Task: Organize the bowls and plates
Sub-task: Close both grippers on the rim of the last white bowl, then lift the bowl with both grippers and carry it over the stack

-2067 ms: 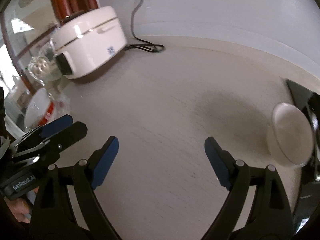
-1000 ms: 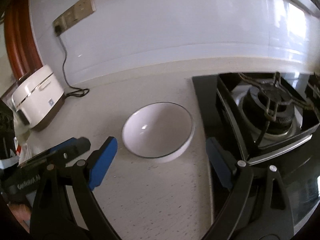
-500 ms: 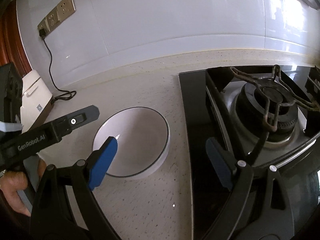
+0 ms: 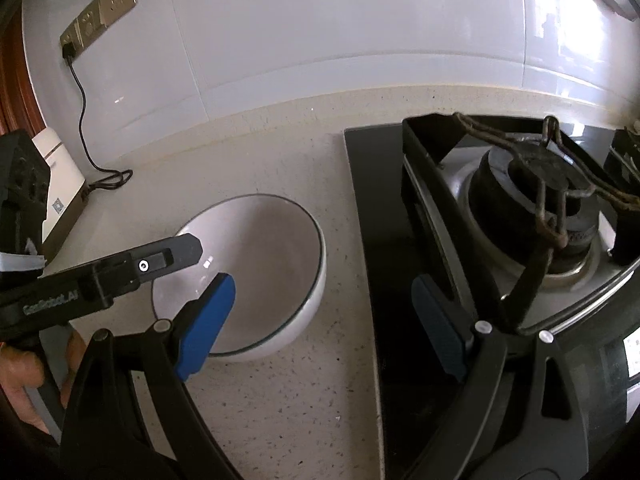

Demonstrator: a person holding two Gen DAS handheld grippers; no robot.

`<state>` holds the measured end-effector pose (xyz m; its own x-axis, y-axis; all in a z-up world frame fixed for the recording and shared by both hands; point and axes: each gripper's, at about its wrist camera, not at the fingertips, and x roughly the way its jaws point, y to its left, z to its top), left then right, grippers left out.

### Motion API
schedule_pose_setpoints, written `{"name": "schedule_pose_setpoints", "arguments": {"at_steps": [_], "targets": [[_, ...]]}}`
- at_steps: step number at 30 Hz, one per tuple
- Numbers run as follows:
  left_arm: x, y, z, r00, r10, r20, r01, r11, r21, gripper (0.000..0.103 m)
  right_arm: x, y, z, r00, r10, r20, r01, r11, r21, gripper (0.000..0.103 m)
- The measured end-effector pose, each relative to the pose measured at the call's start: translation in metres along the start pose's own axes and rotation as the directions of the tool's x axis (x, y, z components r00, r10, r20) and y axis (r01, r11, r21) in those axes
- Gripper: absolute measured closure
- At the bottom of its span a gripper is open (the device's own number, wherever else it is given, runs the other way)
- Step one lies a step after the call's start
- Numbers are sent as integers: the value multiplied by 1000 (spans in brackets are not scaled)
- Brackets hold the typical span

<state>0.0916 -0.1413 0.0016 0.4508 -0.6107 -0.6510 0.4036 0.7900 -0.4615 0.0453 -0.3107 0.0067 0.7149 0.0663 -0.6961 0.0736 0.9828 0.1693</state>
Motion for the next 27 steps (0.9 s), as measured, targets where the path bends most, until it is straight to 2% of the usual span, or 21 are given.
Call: {"name": "schedule_pose_setpoints", "arguments": {"at_steps": [1, 3, 4, 5, 8, 10, 13, 18, 21, 27], "targets": [[1, 0, -1, 1000, -3, -8, 2, 1000, -6, 52, 1, 0, 0, 1000, -2, -5, 2, 1000, -2, 16], [4, 2, -2, 1000, -7, -23, 6, 1000, -19, 59, 2, -2, 0, 1000, 4, -7, -4, 1000, 1, 19], [7, 3, -2, 999, -9, -34, 8, 1000, -26, 66, 4, -2, 0, 1000, 2, -13, -2, 1000, 1, 21], [9, 4, -3, 999, -11, -42, 10, 999, -32, 69, 5, -2, 0, 1000, 5, -20, -5, 1000, 2, 25], [10, 3, -4, 999, -30, -45, 29, 999, -34, 74, 6, -3, 1, 1000, 13, -21, -13, 1000, 4, 28], [8, 1, -5, 999, -24, -42, 23, 1000, -20, 76, 6, -1, 1, 1000, 15, -18, -15, 1000, -3, 31], [5, -3, -6, 999, -3, -35, 3, 1000, 13, 77, 6, 1, 0, 1000, 22, -17, -22, 1000, -15, 41], [4, -7, -5, 1000, 13, -21, -12, 999, 41, 81, 5, 2, -1, 999, 38, -16, -38, 999, -20, 63], [3, -12, -6, 1000, 28, -5, -27, 997, 73, 82, 5, 3, -3, 999, 46, -16, -46, 999, -24, 73], [2, -12, -8, 999, 45, 3, -45, 996, 80, 83, 3, 5, -4, 998, 58, -6, -58, 998, -25, 75]]}}
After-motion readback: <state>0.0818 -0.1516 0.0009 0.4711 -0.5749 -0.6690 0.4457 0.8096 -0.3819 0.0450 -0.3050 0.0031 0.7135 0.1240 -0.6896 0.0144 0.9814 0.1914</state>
